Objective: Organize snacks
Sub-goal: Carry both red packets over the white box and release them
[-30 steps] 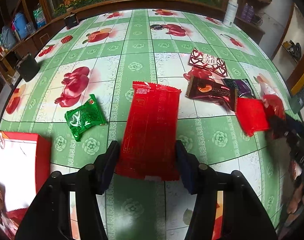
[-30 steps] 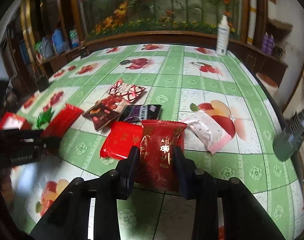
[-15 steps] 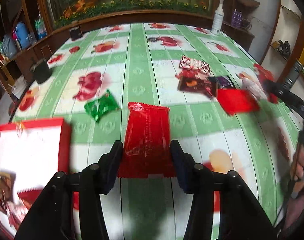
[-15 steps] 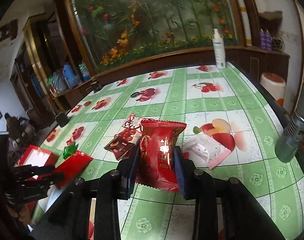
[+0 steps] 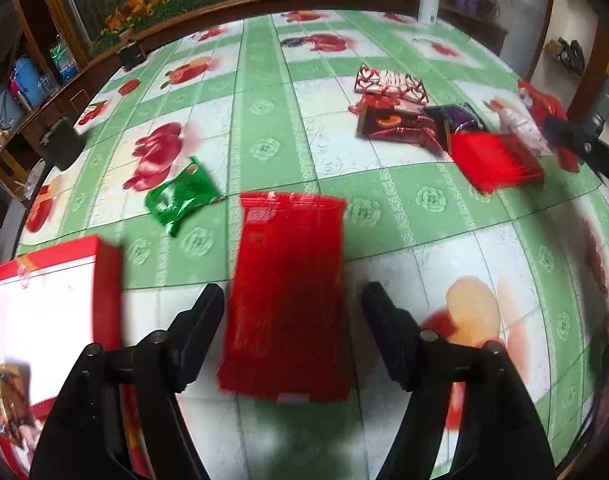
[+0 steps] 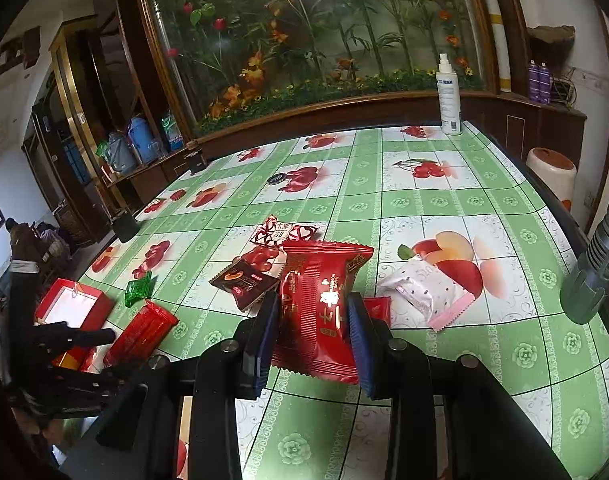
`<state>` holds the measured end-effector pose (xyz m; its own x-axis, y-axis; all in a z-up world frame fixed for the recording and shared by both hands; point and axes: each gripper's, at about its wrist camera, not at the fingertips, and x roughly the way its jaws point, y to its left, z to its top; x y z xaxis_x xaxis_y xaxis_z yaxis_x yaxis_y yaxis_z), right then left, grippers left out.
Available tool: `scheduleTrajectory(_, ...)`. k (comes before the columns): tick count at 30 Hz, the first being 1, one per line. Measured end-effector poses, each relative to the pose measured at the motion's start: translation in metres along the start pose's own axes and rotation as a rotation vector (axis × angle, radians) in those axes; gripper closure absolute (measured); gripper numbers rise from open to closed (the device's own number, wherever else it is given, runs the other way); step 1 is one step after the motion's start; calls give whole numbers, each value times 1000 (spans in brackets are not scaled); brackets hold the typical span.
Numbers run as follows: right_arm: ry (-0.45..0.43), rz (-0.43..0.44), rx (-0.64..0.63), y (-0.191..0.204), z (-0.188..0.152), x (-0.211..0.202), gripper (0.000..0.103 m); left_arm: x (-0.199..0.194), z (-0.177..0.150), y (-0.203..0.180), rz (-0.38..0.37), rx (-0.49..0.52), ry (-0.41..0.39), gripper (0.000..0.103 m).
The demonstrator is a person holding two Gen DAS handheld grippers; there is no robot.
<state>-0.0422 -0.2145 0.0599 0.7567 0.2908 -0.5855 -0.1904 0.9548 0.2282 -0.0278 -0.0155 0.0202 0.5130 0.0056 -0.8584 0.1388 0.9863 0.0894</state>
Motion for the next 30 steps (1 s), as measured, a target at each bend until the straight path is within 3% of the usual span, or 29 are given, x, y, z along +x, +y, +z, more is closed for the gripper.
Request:
scheduleTrajectory(3,-1,-2,-1,-1,0,0,68,3,3,4,-8,-22,-22,31)
scheduleTrajectory(5,-3,-2,-1,0,0,0,68,2,-2,14,-64,-70,-45,53)
scheduleTrajectory(6,-2,0,-3,0,0,0,68,0,-3,17,-73,-75,-60,54)
scheduleTrajectory(12,-2,10,-18,4,-2,1,68,-8,-12,18,-53,-80,-93,55)
scheduleTrajectory(17,-37,51,-35,23,-5,-6,68,-45,-20,21,-16,-69,-203,55)
scheduleTrajectory(25,2,186,-98,94,-17,12,68,-106,-39,68,100,-143,-353,55)
scheduleTrajectory(30,44,278,-118,152,-22,34,68,-126,-59,104,187,-189,-387,55)
